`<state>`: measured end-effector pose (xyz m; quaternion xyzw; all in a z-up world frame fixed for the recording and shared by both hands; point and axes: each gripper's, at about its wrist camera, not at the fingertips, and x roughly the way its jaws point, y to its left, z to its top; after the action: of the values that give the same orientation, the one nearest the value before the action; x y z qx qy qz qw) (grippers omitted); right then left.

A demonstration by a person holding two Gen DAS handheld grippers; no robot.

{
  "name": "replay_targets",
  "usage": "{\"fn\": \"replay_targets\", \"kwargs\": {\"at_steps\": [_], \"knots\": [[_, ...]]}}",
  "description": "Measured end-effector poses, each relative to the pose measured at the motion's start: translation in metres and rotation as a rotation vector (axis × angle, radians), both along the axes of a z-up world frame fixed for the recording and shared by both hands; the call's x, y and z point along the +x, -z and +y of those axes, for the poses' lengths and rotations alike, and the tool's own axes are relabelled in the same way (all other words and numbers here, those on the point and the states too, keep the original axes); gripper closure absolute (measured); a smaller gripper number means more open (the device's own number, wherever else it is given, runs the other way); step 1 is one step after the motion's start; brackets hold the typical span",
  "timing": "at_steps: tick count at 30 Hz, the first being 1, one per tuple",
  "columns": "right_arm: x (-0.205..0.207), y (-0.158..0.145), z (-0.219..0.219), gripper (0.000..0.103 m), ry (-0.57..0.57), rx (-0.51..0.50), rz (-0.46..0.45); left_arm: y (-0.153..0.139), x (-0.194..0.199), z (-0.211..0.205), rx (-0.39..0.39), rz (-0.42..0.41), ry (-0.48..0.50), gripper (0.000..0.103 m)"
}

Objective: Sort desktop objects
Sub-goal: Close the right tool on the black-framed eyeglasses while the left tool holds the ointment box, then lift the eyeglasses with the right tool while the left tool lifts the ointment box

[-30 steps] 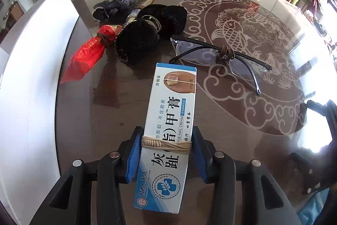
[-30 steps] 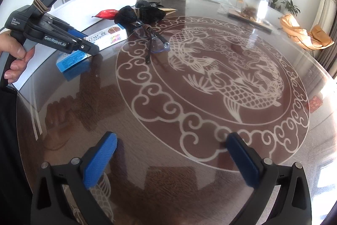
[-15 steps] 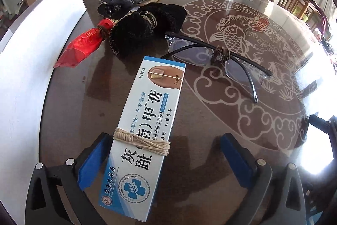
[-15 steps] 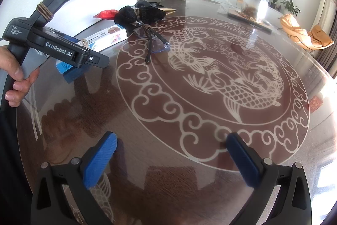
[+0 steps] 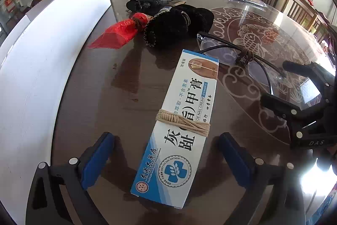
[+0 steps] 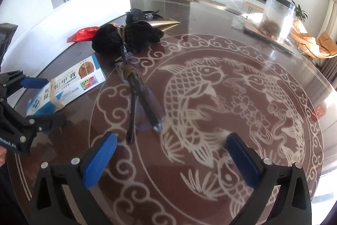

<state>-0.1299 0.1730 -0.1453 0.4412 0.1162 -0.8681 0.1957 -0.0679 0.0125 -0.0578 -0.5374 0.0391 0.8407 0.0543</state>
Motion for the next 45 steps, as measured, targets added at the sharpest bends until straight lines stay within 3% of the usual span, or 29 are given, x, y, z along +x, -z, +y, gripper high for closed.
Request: {"fn": "replay_targets", "kwargs": {"at_steps": [3,4,6,8,12,15,20,24,28,29,33,36,38,45], "knots": [[-0.015,-0.001,-0.030,0.005,-0.058,0.006,0.011,-0.004,0.003,-0.005,0.004,0.027,-0.006,0.020],[-0.019,-0.002,-0.038,0.012,-0.077,-0.004,0.006,-0.004,0.002,-0.006,0.006,0.036,-0.007,0.028],[-0.024,-0.005,-0.048,0.032,-0.083,-0.026,0.004,-0.005,-0.001,-0.009,0.007,0.047,-0.008,0.033],[-0.026,-0.008,-0.049,0.076,-0.053,-0.032,0.011,-0.006,-0.001,-0.010,0.008,0.054,-0.007,0.037],[-0.010,-0.009,-0.031,0.087,-0.013,-0.047,0.001,-0.003,0.008,-0.002,0.009,0.062,0.007,0.044],[0.022,-0.009,0.002,0.087,0.028,-0.049,0.016,0.021,0.011,0.016,0.013,0.061,0.044,0.044],[0.096,-0.009,0.066,0.087,0.149,-0.017,0.055,0.024,0.021,0.067,0.023,0.043,0.182,0.044],[0.120,-0.009,0.105,0.086,0.270,-0.032,0.049,0.023,0.020,0.105,0.010,0.013,0.189,0.043],[0.115,-0.009,0.117,0.053,0.347,-0.030,0.041,0.032,0.006,0.130,0.003,-0.053,0.184,0.001],[0.115,-0.008,0.118,0.043,0.345,-0.037,0.035,0.035,0.006,0.135,-0.016,-0.058,0.201,0.000],[0.116,-0.007,0.117,0.036,0.339,-0.032,0.031,0.037,0.012,0.135,0.007,0.003,0.193,0.000],[0.114,-0.005,0.113,0.026,0.318,-0.037,0.020,0.040,0.025,0.130,0.032,0.113,0.197,0.000],[0.113,-0.003,0.110,0.015,0.297,-0.030,0.012,0.042,0.025,0.130,0.035,0.133,0.191,0.000],[0.112,-0.002,0.109,0.014,0.291,-0.032,0.007,0.047,0.017,0.130,0.035,0.140,0.186,0.000]]}}
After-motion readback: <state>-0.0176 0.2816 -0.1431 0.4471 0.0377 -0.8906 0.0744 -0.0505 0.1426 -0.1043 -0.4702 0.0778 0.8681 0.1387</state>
